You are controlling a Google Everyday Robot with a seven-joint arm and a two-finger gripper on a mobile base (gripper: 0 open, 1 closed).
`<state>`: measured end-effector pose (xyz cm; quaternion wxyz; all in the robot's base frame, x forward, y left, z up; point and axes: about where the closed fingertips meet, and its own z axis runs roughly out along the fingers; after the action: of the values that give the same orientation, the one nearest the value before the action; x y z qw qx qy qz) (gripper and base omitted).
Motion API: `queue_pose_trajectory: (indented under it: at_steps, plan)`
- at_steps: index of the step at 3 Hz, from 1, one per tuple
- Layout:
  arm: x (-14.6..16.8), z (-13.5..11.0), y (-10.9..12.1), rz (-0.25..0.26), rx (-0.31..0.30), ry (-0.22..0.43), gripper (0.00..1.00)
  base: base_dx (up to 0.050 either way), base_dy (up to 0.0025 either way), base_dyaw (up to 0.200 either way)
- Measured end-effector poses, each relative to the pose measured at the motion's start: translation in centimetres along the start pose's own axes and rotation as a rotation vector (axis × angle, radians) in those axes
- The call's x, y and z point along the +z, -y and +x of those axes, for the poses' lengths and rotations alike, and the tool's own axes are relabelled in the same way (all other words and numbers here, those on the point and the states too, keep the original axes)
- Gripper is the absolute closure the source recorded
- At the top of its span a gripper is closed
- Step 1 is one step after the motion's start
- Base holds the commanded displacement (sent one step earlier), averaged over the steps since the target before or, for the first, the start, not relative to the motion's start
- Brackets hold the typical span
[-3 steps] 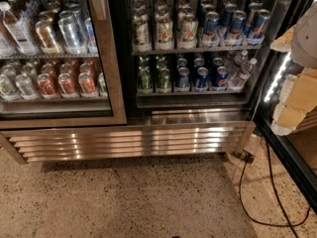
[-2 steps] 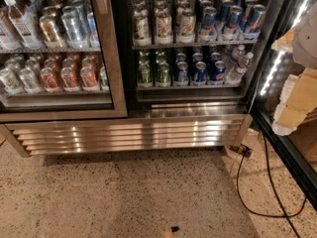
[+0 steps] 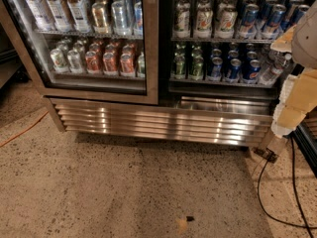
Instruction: Close right fridge door
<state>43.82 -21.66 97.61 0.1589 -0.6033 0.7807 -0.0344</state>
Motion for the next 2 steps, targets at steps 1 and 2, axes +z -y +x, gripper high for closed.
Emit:
queue_pose_trajectory:
  at_steps: [1, 2]
  plan:
    - [0.0, 0.0, 0.0, 0.0, 0.0, 0.0, 0.0, 0.0, 0.00004, -0.198]
    - [0.0, 0.0, 0.0, 0.0, 0.0, 0.0, 0.0, 0.0, 0.00002, -0.196]
